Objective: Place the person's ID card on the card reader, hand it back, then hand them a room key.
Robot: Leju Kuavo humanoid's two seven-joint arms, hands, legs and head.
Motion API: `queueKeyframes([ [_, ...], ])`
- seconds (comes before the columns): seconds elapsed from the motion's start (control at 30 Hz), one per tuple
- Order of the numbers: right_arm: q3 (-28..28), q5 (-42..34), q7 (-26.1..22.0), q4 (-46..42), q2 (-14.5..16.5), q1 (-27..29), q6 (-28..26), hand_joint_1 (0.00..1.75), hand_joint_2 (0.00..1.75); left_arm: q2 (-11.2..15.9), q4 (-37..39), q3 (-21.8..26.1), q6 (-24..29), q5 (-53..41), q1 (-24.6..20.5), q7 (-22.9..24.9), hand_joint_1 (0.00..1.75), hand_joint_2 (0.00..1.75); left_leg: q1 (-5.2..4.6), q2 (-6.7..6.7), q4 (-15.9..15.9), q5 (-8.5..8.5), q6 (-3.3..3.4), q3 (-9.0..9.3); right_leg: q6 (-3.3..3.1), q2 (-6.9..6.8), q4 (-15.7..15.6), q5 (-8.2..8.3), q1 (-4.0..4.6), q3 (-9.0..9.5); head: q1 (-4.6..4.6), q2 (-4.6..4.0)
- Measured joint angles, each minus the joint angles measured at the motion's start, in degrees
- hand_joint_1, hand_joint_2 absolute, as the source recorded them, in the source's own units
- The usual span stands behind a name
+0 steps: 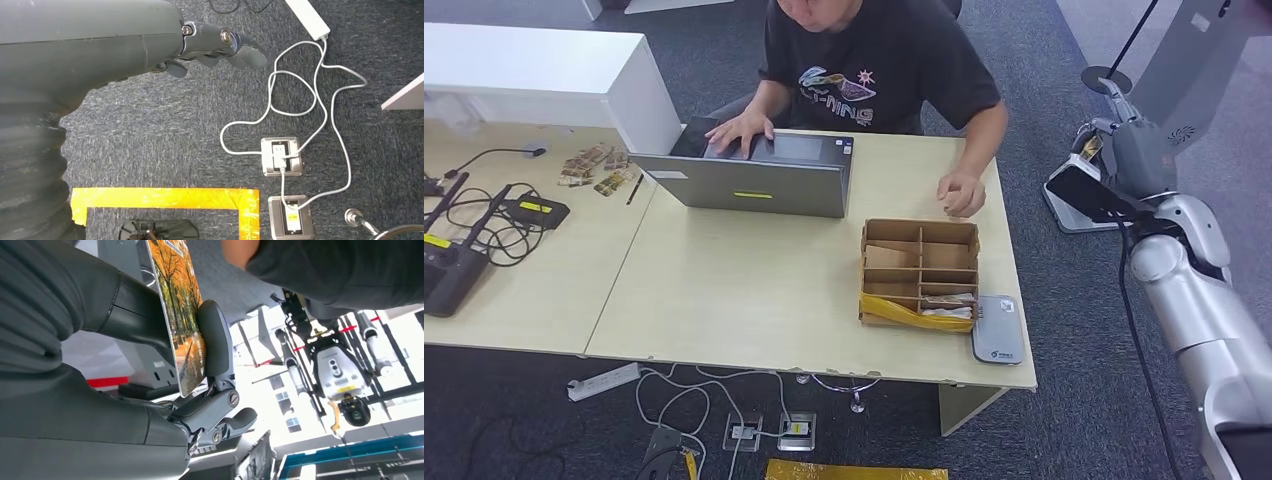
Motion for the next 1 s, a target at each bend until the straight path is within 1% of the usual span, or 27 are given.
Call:
queueKeyframes([
  [0.13,1.1,2.8,-0.1,2.1,1.7,-1.7,0.1,1.75,1.75,0.0,-0.1,-0.5,-0.3,-0.2,-0.1,0.1,0.0,1.75,0.01,0.0,0.0,0.0,0.0,0.0,0.0,0.01,0.0,0.0,0.01,0.0,-0.01,0.0],
  [0.3,3.4,5.5,0.6,6.8,4.3,-2.9,-0.6,1.75,1.75,0.1,-0.2,-1.4,-0.7,-0.7,-0.5,0.9,0.0,1.75,0.03,-0.05,0.0,0.01,-0.01,0.0,0.0,-0.08,0.0,0.0,0.03,0.0,-0.01,0.0],
  [0.57,5.8,6.5,4.4,14.2,7.1,-4.0,-1.7,1.75,1.75,0.4,-0.3,-2.8,-1.0,-1.6,-1.3,2.5,0.0,1.75,0.03,-0.05,0.0,0.01,-0.01,-0.01,-0.01,-0.09,0.0,-0.01,0.03,0.0,0.0,0.0],
  [0.73,6.5,6.5,5.2,17.5,8.3,-4.4,-2.0,1.75,1.75,0.6,-0.3,-3.3,-0.9,-1.7,-1.6,3.0,0.0,1.75,0.03,-0.07,0.0,0.01,-0.01,-0.01,-0.01,-0.13,0.0,-0.01,0.03,0.0,-0.01,0.0],
  [1.0,7.0,6.1,5.6,20.7,9.0,-4.7,-3.2,1.75,1.75,0.6,-0.3,-4.1,-0.8,-2.0,-1.7,3.1,0.0,1.75,0.02,-0.07,0.0,0.01,-0.01,0.0,-0.02,-0.12,0.0,-0.01,0.02,0.0,0.01,0.0],
])
